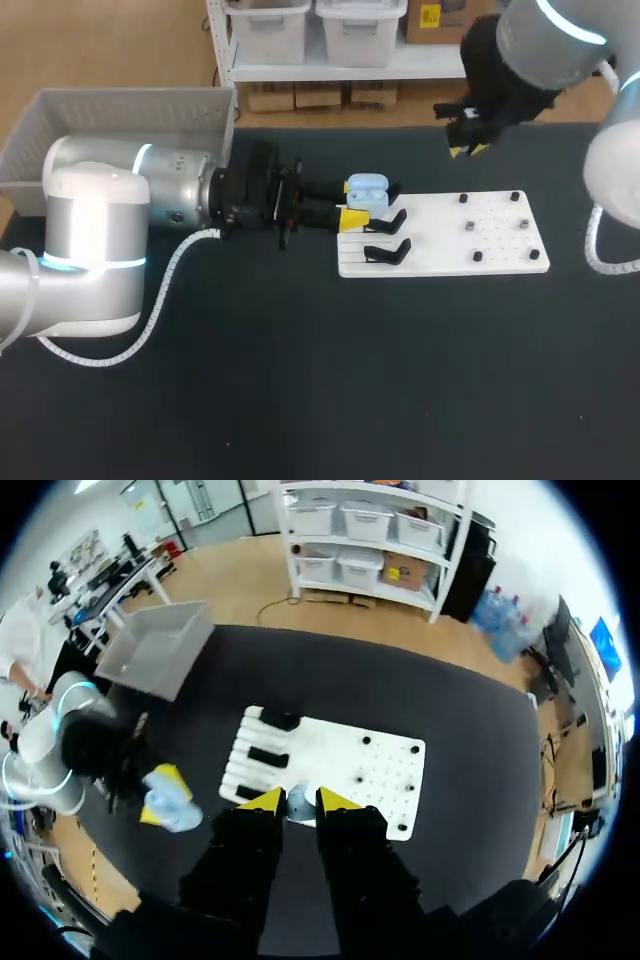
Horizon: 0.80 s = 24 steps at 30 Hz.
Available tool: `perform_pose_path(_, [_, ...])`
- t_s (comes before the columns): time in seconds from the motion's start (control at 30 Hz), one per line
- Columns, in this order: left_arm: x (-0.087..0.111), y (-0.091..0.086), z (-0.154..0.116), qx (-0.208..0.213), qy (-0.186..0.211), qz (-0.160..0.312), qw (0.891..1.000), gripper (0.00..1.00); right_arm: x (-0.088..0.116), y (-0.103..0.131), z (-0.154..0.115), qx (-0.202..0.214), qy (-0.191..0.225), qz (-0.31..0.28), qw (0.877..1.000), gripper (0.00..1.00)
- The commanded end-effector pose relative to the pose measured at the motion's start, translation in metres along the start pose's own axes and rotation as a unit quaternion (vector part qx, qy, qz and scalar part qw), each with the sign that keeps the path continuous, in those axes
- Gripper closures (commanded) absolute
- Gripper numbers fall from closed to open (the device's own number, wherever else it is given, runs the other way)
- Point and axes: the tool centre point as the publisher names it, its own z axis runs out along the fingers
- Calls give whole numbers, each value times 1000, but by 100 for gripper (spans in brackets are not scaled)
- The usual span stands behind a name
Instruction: Pick up each earbud case from the left stands, insert the matching earbuds, close the lid, and place the case in the box.
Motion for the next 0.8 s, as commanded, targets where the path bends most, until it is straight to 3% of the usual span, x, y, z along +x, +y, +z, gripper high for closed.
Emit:
perform_pose_path(0.03, [1,-1,0,-2,-1,2,1000,100,4,19,-52,-14,30,-25,999,100])
perform_pose_path(0.37, [1,-1,0,-2,-1,2,1000,100,21,63,-37,-33,79,-94,992,100])
perform_pose_path(0.8, [1,-1,0,-2,-1,2,1000,100,36,103,-18,-39,93,-148,984,100])
